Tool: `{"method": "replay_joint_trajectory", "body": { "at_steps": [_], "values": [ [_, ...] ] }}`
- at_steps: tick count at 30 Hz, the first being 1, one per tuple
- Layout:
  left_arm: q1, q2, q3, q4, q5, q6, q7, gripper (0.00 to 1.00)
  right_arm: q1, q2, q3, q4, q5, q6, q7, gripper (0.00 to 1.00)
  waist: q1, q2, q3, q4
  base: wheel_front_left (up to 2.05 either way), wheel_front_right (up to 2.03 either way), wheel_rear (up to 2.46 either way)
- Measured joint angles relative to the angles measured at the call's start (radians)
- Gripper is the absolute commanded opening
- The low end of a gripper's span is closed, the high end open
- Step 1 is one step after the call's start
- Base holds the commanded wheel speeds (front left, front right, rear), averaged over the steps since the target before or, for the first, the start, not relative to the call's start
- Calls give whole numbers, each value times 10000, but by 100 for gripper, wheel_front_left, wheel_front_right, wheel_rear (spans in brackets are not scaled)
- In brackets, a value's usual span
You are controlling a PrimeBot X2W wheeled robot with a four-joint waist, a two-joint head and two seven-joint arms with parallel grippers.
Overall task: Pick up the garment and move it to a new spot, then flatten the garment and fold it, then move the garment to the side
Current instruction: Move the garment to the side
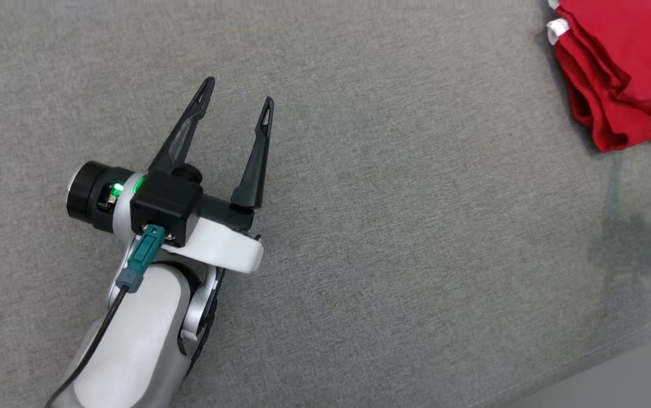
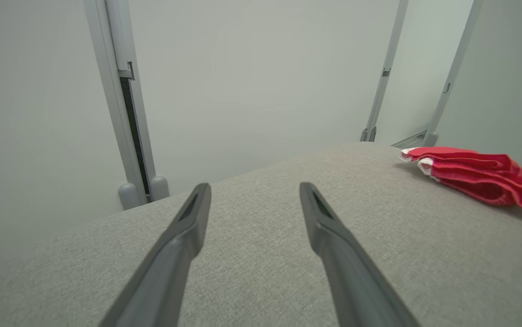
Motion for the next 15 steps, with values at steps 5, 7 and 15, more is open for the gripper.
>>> {"method": "replay_joint_trajectory", "body": {
  "at_steps": [5,7,15],
  "values": [
    [668,6,245,119,-382,167,-199,100,1536,1089,-832,-1547,-995,0,0,100,0,0,-731,-26,0,0,0],
    [915,6,360,157,-546,245,-282,100,1999,1438,-1058,-2080,-1290,0,0,100,0,0,-988,41,0,0,0],
    [1835,-117,784,263,-1039,606,-711,100,3228,1939,-1104,-3659,-2378,-2,0,100,0,0,-1666,979,0,0,0]
  ]
}}
